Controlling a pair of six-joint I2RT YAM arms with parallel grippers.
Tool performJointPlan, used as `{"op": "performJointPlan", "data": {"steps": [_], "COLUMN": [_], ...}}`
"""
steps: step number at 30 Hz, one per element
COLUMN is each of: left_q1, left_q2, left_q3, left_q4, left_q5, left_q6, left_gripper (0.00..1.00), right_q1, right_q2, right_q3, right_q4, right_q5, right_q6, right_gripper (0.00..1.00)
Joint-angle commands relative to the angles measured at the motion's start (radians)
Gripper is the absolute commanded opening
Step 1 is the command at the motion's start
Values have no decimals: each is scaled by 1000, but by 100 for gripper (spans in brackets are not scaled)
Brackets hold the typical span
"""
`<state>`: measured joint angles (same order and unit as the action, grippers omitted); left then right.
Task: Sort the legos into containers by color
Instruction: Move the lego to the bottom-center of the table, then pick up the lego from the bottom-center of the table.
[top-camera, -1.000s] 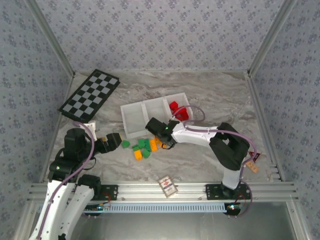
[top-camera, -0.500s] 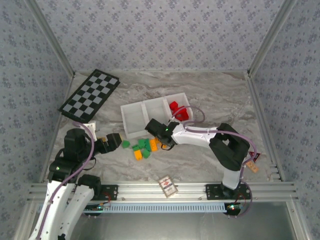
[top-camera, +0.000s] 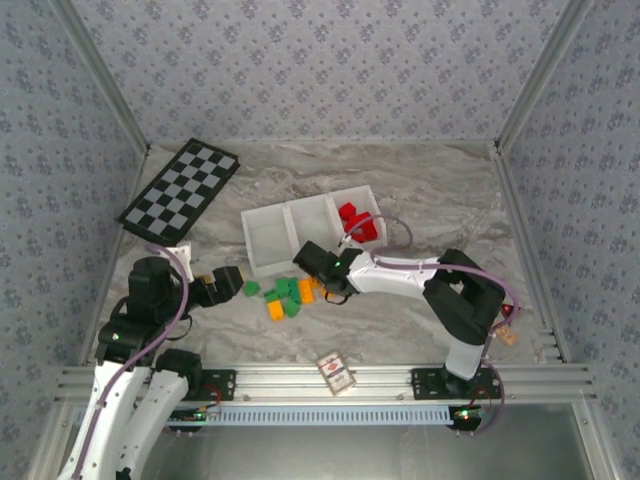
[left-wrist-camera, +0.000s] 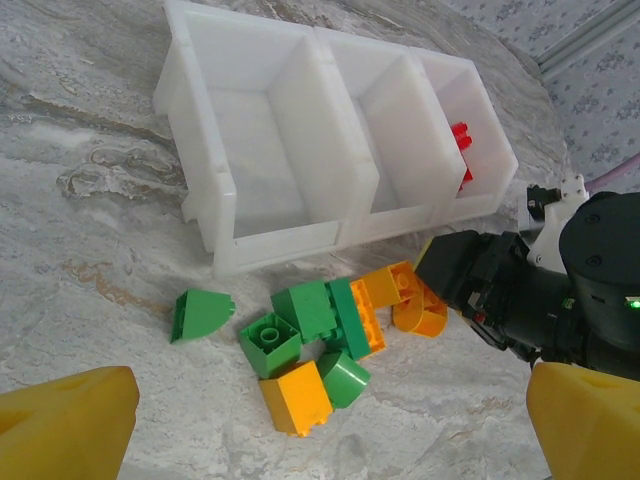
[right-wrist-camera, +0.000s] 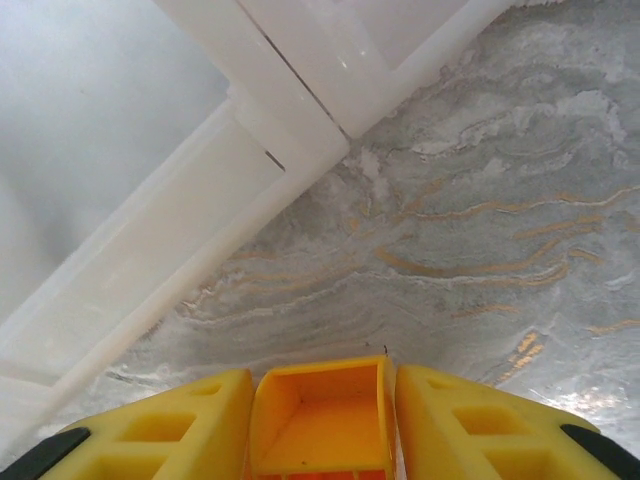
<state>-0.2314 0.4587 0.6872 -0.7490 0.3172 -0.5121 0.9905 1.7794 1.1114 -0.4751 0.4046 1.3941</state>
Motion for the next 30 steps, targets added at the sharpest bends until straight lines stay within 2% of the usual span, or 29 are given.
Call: {"op": "performJointPlan", "data": {"steps": [1, 17, 30], "left_q1": [-6, -10, -9], "left_q2": [-11, -12, -12], "left_q3": [3, 3, 5], "left_q4": [14, 14, 12], "left_q5": [-12, -18, -23], "left_q6": [17, 17, 16], "left_gripper": [100, 100, 100], "right_q1": [16, -32, -51], "right_q2": [1, -136, -75], "right_q3": [-42, -114, -106], "right_q4": [-121, -121, -97], "right_q5": [-38, -65, -177], "right_q6": [-68, -255, -320], "right_gripper": [43, 42, 48]}}
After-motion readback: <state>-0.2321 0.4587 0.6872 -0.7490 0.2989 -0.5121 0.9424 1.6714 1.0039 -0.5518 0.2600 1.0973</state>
